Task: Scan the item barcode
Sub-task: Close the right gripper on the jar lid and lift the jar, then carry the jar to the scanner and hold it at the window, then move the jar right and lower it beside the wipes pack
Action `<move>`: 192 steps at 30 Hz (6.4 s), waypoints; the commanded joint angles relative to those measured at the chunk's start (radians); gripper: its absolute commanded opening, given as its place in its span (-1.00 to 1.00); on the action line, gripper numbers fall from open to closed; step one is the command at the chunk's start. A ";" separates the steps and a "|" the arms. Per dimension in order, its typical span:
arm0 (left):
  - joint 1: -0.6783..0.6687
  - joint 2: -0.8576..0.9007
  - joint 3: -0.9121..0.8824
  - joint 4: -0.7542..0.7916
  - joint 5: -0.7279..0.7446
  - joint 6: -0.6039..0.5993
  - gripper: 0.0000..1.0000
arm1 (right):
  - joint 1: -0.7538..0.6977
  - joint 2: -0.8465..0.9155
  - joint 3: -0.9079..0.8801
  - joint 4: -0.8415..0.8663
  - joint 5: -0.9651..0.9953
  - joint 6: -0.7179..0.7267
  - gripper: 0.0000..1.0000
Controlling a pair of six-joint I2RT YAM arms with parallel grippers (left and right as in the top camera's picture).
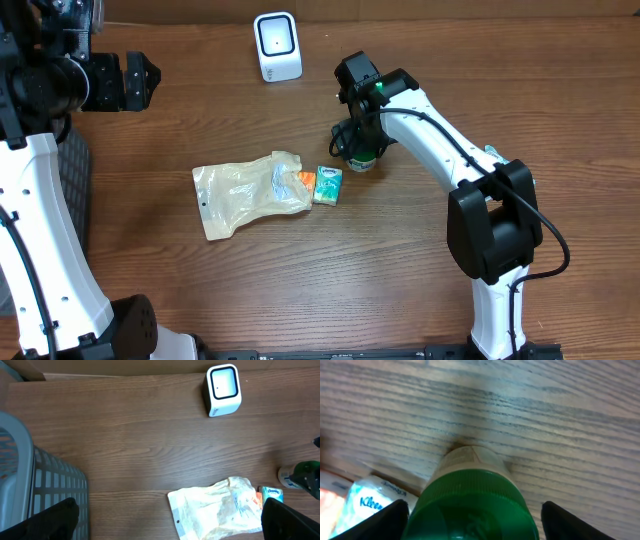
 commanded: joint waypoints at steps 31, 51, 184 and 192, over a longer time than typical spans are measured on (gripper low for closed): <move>0.003 -0.005 0.000 0.002 0.011 0.014 0.99 | 0.004 -0.038 0.151 -0.101 -0.179 -0.003 -0.34; 0.003 -0.005 0.000 0.002 0.011 0.014 0.99 | -0.026 -0.298 0.288 -0.143 -0.947 -0.402 -0.27; 0.003 -0.003 0.000 0.002 0.011 0.014 0.99 | 0.046 0.266 0.286 1.295 -0.124 -1.312 -0.36; 0.003 -0.003 0.000 0.002 0.011 0.014 0.99 | 0.045 0.045 0.286 1.025 -0.264 -0.826 -0.29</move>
